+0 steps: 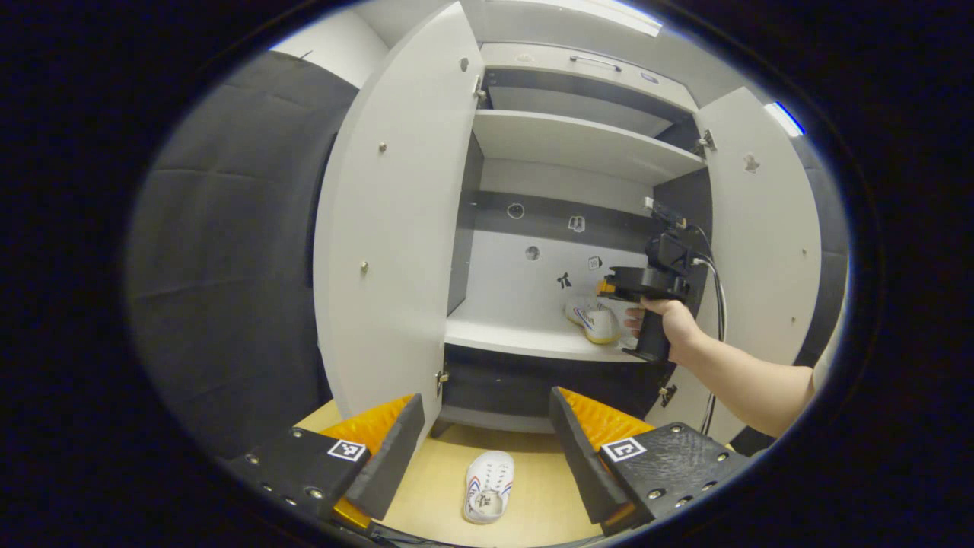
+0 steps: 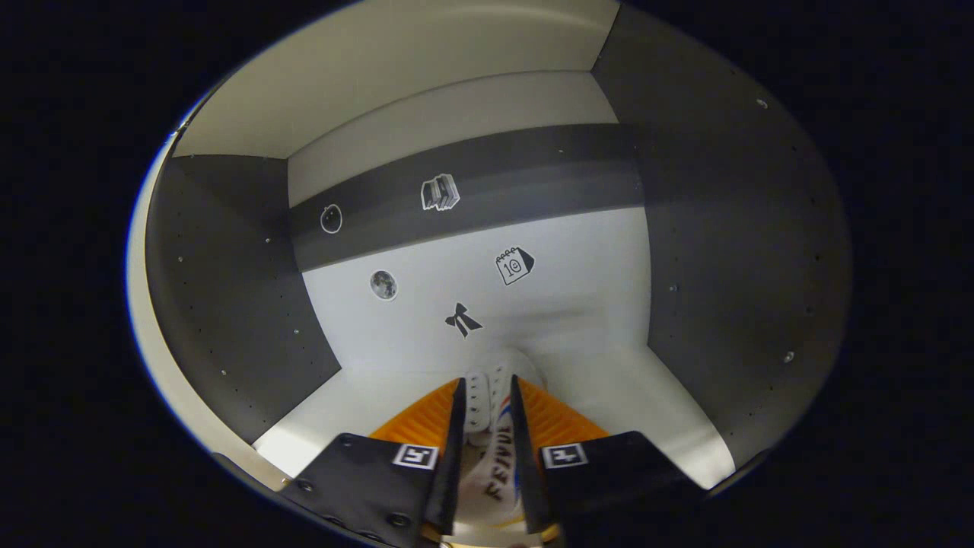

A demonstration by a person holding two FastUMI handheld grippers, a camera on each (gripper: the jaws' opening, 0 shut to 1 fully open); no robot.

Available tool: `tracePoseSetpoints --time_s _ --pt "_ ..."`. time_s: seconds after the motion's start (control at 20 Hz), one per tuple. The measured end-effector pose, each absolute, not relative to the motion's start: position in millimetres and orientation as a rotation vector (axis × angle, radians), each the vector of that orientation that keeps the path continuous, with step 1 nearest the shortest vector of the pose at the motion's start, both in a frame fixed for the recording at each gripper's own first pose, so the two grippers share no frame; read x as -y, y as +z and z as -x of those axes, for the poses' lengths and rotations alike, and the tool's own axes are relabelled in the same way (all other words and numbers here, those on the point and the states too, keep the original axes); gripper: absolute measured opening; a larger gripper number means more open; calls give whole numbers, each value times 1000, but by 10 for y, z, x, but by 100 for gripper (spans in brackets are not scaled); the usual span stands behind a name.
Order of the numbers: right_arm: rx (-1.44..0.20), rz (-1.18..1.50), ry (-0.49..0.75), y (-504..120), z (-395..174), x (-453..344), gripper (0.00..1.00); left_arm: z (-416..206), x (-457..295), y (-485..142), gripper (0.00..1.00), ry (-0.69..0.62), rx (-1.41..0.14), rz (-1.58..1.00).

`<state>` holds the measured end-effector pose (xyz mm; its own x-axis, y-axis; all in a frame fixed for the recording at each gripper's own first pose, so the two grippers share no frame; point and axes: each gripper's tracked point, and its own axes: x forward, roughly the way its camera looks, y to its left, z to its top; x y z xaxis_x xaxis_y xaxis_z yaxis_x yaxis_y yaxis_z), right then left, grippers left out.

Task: Grab one shoe with the right hand and put it into the shoe cabinet, grab the other shoe with the left hand and put it into the shoe cabinet; then close the right door with the right hand and the left door with the left hand.

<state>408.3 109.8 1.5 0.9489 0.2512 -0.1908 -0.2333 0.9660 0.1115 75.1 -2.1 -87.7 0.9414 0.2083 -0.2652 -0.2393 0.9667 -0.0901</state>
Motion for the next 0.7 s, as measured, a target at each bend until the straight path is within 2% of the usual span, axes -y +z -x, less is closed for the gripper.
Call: tracePoseSetpoints --time_s 0.1,0.55,0.7 --pt "-199 -50 238 12 -3878 -1037 100 -744 39 -924 94 205 -261 108" --pt "-106 -39 181 65 -2708 -700 98 -579 -42 -1591 97 120 -367 115" --pt "-114 -22 170 -135 -2241 -585 98 -622 -68 -1921 96 91 -418 107"
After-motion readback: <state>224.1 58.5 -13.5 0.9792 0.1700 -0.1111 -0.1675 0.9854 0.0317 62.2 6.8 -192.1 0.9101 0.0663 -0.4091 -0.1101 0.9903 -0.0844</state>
